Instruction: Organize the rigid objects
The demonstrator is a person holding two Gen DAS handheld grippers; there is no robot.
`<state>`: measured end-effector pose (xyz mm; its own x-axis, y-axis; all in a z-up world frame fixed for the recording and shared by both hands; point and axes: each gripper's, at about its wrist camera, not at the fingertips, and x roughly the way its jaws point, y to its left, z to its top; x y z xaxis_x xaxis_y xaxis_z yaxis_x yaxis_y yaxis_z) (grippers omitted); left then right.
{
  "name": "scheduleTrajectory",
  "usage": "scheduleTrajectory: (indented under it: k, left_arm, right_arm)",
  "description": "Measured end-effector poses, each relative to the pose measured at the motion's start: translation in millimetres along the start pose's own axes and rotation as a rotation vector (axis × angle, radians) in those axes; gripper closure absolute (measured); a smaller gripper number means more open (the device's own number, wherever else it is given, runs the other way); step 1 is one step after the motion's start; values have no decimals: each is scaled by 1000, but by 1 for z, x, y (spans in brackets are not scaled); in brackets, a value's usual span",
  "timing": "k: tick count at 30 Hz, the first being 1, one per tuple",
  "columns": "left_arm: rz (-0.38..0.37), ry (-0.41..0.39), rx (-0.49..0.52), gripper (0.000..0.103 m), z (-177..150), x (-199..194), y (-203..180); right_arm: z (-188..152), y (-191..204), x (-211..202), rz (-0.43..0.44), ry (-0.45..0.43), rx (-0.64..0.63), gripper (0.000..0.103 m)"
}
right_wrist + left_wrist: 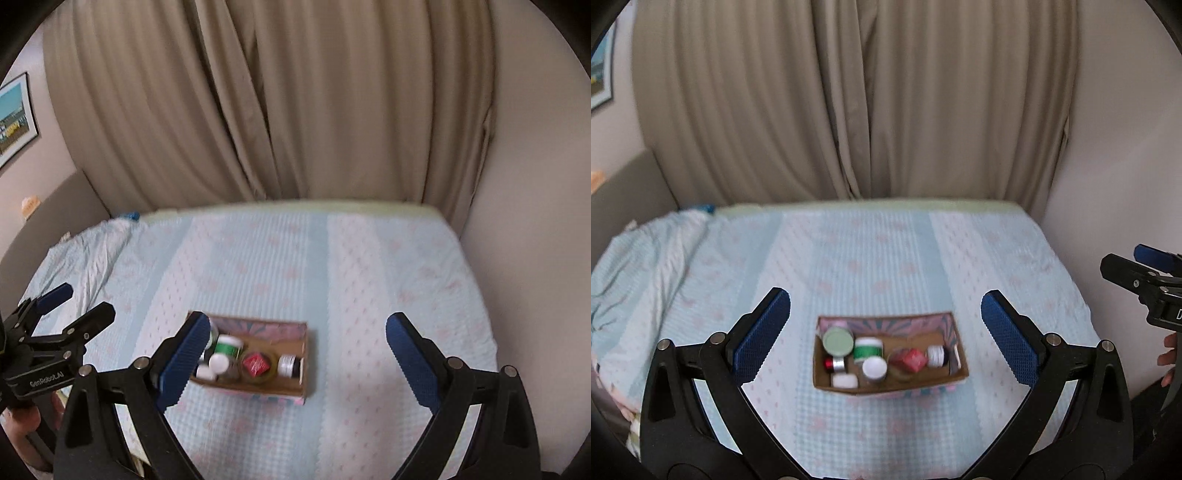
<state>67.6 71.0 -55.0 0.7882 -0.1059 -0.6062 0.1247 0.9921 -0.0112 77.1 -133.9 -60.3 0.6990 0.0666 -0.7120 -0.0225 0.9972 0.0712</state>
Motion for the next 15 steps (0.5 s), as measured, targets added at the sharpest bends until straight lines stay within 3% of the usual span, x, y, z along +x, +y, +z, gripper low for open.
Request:
scheduleTrajectory:
  k: [7,15]
  left_arm:
    - [23,-96,-1,0,-6,-37,-20]
    - [14,-117,-28,0,-3,-41,-17]
  right_arm:
    - [-9,-6,-37,-64,-110,-20,8]
    - [-8,-14,-48,-79,-144,-7,8]
